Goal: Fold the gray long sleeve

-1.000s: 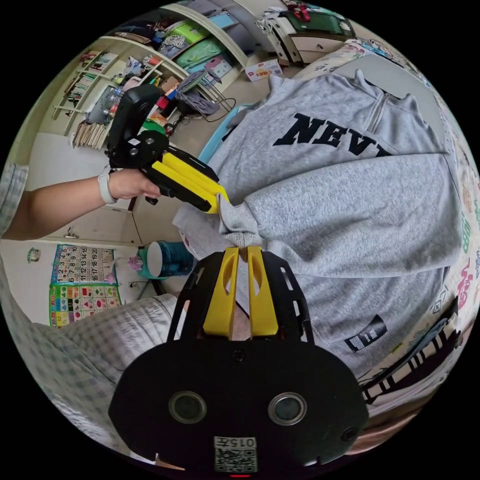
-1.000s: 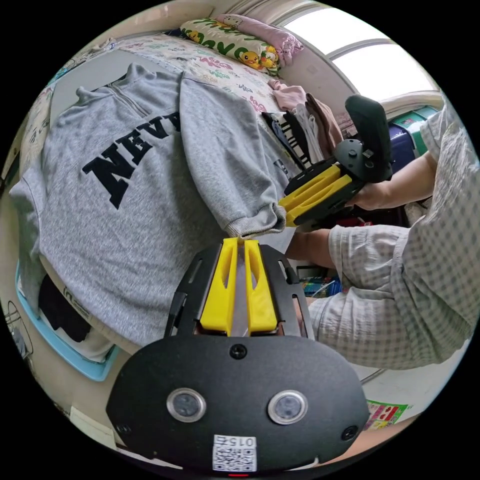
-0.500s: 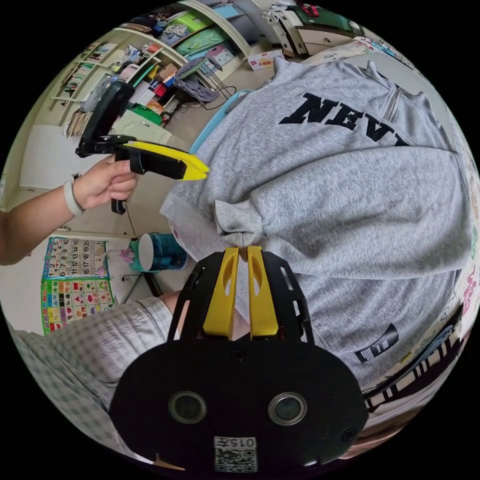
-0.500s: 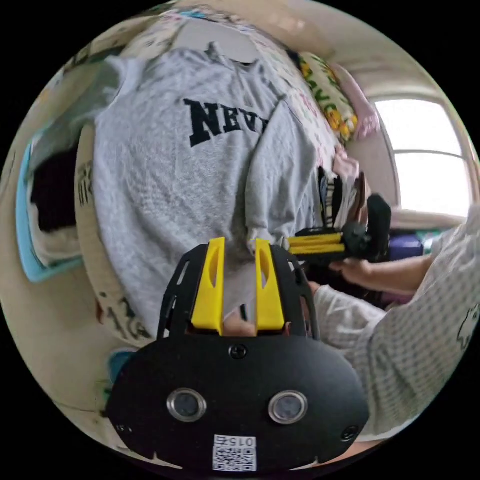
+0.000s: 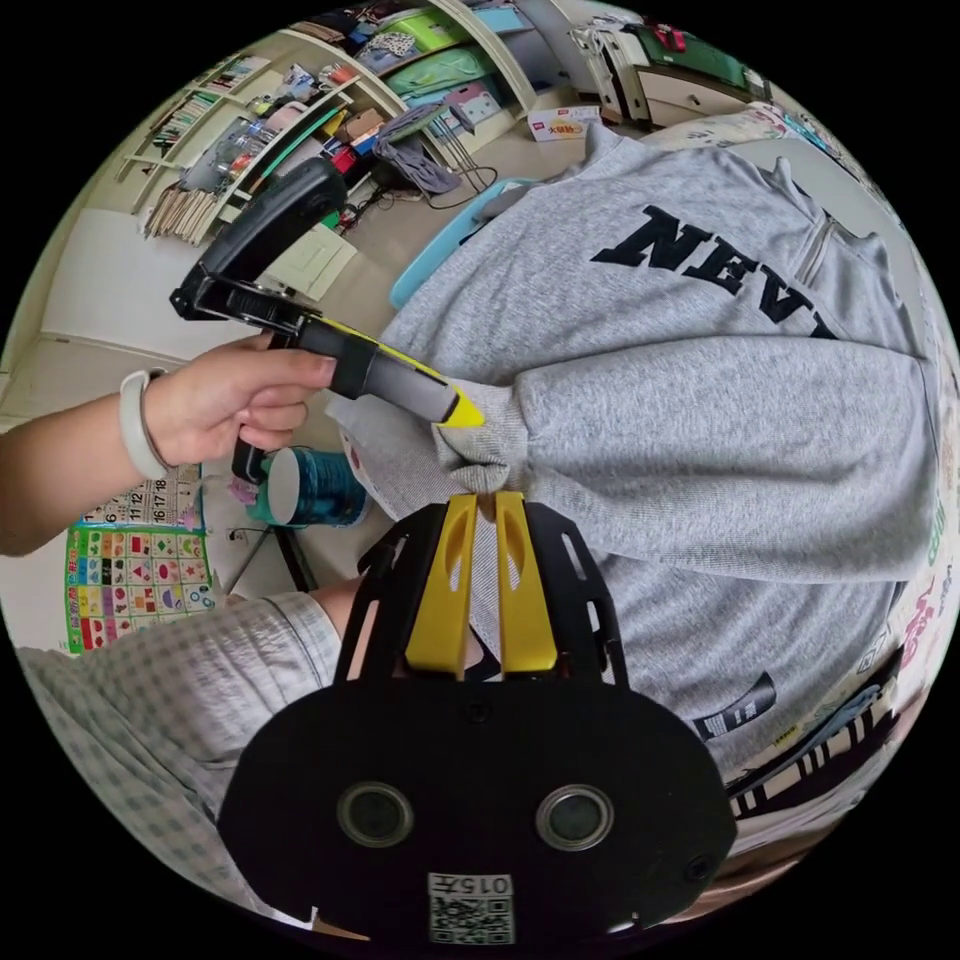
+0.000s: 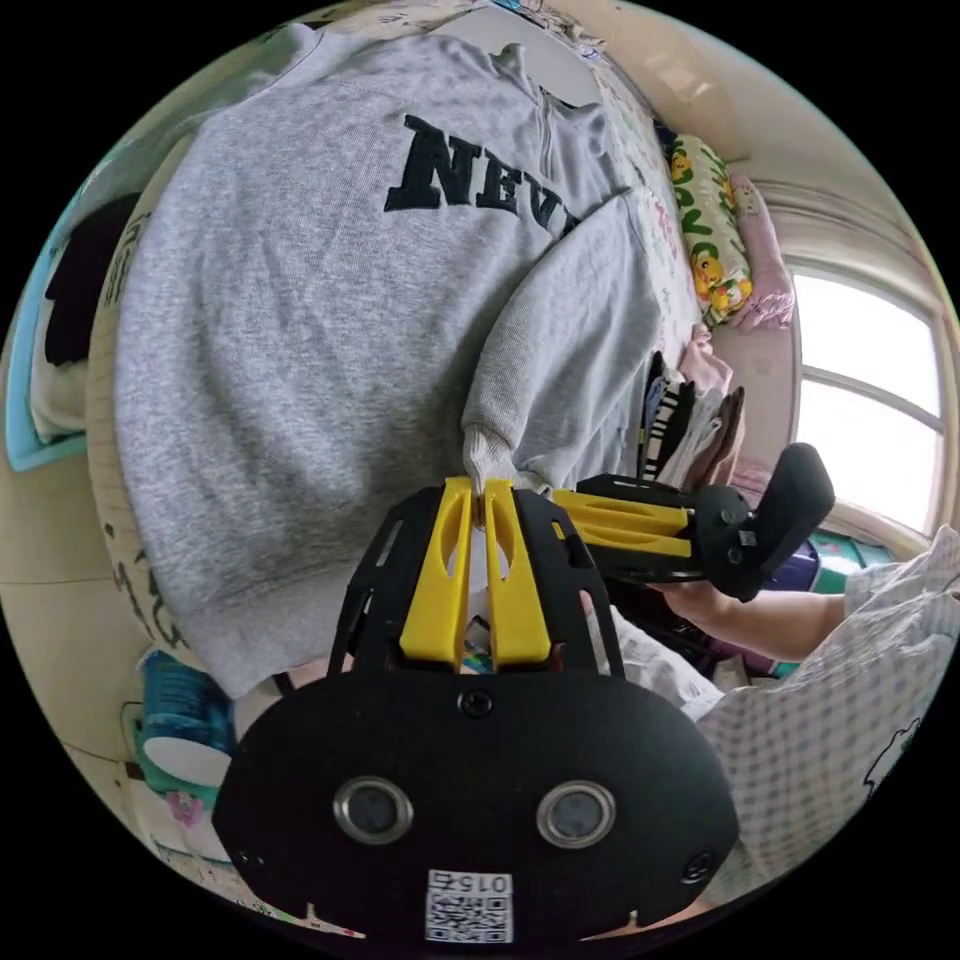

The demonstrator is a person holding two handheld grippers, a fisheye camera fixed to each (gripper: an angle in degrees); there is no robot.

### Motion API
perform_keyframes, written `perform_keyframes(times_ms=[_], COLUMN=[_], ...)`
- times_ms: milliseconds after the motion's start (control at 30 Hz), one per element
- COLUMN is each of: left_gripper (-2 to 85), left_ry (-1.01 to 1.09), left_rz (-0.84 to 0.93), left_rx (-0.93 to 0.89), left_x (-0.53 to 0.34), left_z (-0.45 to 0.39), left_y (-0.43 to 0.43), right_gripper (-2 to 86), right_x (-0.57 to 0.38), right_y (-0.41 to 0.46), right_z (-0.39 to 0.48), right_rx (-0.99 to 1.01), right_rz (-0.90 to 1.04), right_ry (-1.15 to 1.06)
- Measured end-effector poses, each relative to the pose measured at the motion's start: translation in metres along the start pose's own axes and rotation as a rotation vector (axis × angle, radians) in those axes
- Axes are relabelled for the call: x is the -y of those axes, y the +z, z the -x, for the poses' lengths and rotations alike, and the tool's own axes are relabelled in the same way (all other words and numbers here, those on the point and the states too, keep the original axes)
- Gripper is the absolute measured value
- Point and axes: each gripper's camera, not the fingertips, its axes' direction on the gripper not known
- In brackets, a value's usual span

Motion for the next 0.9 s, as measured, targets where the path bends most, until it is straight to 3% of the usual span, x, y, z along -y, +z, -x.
perform_keyframes(times_ms=[233, 600, 700, 900], left_gripper=[2.3, 6.5, 7.0, 7.6], left_ry=[-0.035, 0.064, 0.154, 0.542], left_rz=[0.084, 0.014, -0.075, -0.325], left_rx=[-0.046, 0.08, 0.08, 0.154], left_x=[-0.002, -0.05, -0.078, -0.142], left_z=[-0.021, -0.107, -0.159, -0.298], left_y=[-0.015, -0.143, -0.208, -0.329], right_gripper=[1.5, 5.8, 5.8, 6.9], right_x=[0.017, 0.033, 0.04, 0.097], right_y=[0.001, -0.031, -0.055, -0.116], right_z=[-0.039, -0.086, -0.106, -0.179], right_rx=[0.292, 0.352, 0.38, 0.308], right_rz=[0.059, 0.152, 0.16, -0.078], right_ry=[0.12, 0.058, 0.063, 0.165])
